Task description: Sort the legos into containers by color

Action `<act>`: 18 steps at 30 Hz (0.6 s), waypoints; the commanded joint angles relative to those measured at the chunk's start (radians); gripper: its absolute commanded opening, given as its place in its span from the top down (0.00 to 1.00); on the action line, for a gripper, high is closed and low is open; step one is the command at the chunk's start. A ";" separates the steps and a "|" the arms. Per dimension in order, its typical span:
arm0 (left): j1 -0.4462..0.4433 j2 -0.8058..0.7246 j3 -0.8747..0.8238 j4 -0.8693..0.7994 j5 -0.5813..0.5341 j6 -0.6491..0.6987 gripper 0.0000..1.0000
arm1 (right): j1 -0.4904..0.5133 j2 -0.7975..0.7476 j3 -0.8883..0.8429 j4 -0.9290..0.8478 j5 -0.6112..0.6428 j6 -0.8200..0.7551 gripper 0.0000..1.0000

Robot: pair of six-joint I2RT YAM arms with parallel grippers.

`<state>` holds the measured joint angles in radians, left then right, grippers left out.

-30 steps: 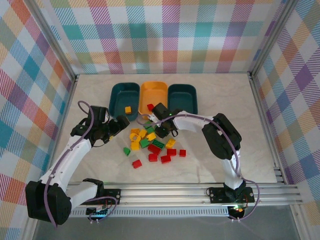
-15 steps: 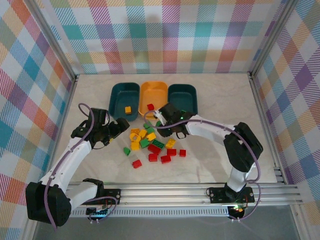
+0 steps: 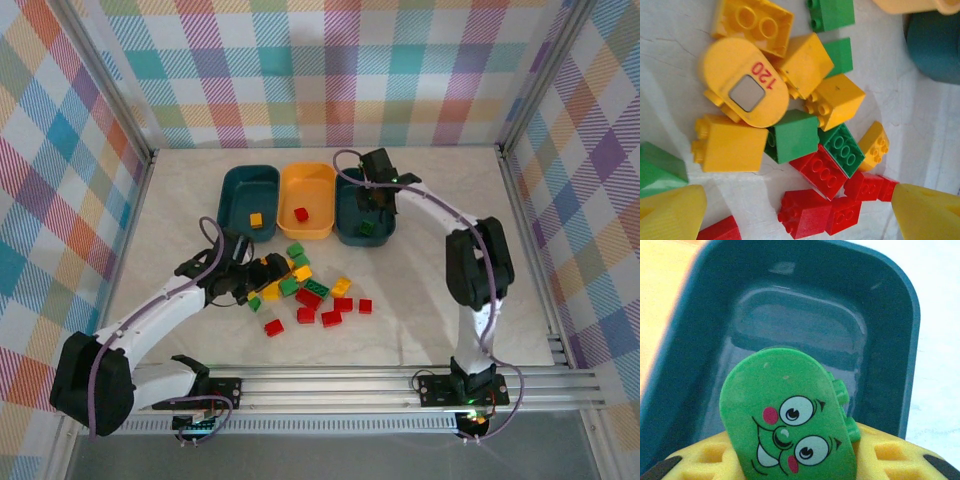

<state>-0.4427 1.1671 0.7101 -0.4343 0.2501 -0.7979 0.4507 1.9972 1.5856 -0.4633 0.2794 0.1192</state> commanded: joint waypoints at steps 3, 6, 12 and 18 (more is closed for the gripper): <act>-0.010 0.010 0.009 0.010 -0.019 0.000 0.04 | -0.003 0.107 0.116 -0.109 -0.015 0.037 0.70; -0.010 0.006 0.015 -0.001 -0.023 0.011 0.03 | -0.003 0.129 0.164 -0.136 -0.029 0.043 0.59; -0.010 -0.019 0.028 -0.010 -0.039 0.041 0.02 | 0.006 -0.047 0.066 -0.105 -0.012 0.073 0.37; -0.010 -0.046 0.032 0.004 -0.091 0.060 0.02 | 0.070 -0.341 -0.260 -0.026 0.017 0.182 0.34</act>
<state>-0.4477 1.1461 0.7113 -0.4381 0.1993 -0.7658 0.4828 1.7603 1.4193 -0.5140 0.2836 0.2188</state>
